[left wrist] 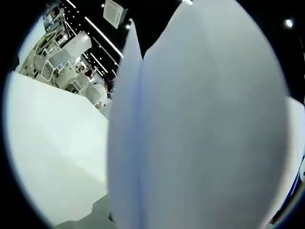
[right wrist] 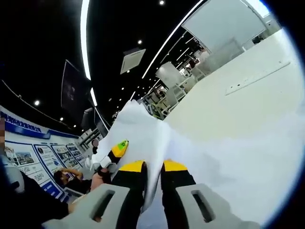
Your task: Organize the stack of printing papers by aligning and flattening the scattered papers on the table
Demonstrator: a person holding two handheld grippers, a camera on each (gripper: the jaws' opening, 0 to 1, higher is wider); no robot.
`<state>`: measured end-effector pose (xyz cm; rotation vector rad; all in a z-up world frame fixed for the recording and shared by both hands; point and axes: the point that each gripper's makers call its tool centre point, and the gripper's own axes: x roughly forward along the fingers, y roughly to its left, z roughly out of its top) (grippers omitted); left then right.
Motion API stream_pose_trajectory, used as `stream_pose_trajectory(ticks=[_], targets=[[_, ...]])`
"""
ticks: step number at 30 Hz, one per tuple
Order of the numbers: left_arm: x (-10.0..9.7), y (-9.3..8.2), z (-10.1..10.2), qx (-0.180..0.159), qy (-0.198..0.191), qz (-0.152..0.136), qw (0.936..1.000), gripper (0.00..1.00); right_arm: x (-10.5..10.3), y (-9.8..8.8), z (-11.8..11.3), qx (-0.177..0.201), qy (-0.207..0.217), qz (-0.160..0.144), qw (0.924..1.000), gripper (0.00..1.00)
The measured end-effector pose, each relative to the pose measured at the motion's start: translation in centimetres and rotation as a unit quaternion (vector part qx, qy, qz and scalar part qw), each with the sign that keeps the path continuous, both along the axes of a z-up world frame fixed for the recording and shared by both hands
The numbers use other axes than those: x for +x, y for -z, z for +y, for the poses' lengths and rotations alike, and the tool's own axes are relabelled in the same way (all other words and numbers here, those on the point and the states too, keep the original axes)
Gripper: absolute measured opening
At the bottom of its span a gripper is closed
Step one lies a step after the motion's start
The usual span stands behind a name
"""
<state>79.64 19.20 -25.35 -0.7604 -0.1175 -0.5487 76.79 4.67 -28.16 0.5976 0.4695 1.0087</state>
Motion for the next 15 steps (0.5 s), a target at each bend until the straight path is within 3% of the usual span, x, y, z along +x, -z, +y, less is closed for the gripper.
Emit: stream_pose_trajectory(ticks=[15], targets=[[-0.06, -0.06, -0.14, -0.003, 0.001, 0.001, 1.0, 0.06, 0.34, -0.11, -0.41, 0.001, 0.008, -0.006, 1.0, 0.11]])
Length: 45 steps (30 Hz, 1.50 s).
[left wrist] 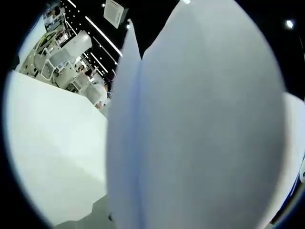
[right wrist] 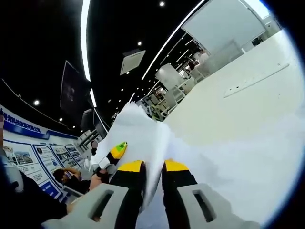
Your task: Organize the stack of printing papers by aligning and flattening the scattered papers on the table
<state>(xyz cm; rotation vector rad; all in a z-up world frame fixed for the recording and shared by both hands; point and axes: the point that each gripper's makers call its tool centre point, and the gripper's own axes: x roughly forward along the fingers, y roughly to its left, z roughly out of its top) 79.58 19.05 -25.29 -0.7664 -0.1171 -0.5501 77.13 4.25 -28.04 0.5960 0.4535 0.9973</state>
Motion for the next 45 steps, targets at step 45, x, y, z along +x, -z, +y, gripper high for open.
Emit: stream_pose_trajectory(ticks=[45], targets=[[0.1, 0.0, 0.2, -0.002, -0.003, -0.001, 1.0, 0.06, 1.8, -1.5, -3.0, 0.022, 0.051, -0.012, 0.9984, 0.16]])
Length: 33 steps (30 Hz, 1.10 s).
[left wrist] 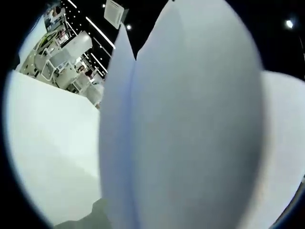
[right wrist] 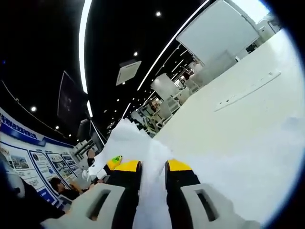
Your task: Organize the stack of printing papers by aligning and flattening the scattered papers on the table
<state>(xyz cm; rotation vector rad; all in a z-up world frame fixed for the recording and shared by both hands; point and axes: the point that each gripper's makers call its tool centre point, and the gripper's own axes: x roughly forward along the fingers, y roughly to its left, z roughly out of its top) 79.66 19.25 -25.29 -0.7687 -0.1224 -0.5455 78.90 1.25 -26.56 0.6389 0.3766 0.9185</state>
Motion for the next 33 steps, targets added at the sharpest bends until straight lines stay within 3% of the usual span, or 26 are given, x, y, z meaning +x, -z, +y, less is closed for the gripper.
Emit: stream_pose_trajectory(ticks=[5, 13, 33], targets=[[0.0, 0.0, 0.0, -0.002, 0.001, 0.001, 1.0, 0.06, 0.9, -0.4, -1.5, 0.007, 0.032, -0.006, 0.9994, 0.12], [-0.1, 0.0, 0.0, -0.002, 0.002, 0.001, 1.0, 0.06, 1.5, -0.7, -2.5, 0.014, 0.042, -0.007, 0.999, 0.12], [-0.1, 0.0, 0.0, -0.006, 0.003, 0.003, 1.0, 0.06, 2.7, -1.3, -4.0, 0.012, 0.08, -0.029, 0.9963, 0.21]])
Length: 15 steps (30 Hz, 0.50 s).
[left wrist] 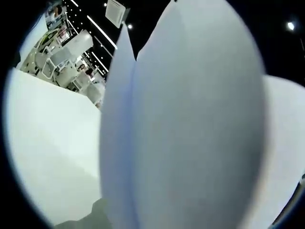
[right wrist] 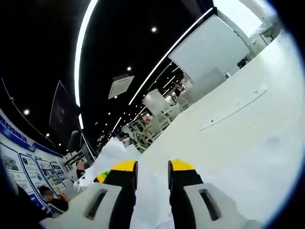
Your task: Organize the stack of printing papers by aligning and flattening the scattered papers on the table
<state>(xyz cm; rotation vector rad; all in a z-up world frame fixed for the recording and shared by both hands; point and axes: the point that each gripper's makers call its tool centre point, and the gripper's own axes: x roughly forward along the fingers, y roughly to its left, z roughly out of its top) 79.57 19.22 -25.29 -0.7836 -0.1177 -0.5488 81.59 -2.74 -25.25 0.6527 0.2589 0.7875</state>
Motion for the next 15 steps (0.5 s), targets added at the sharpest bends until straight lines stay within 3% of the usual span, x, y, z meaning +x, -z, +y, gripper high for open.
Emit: stream_pose_trajectory(ticks=[15], targets=[[0.08, 0.11, 0.06, 0.0, -0.001, 0.001, 1.0, 0.06, 0.65, 0.11, -0.94, -0.011, 0.02, -0.008, 0.9997, 0.26]])
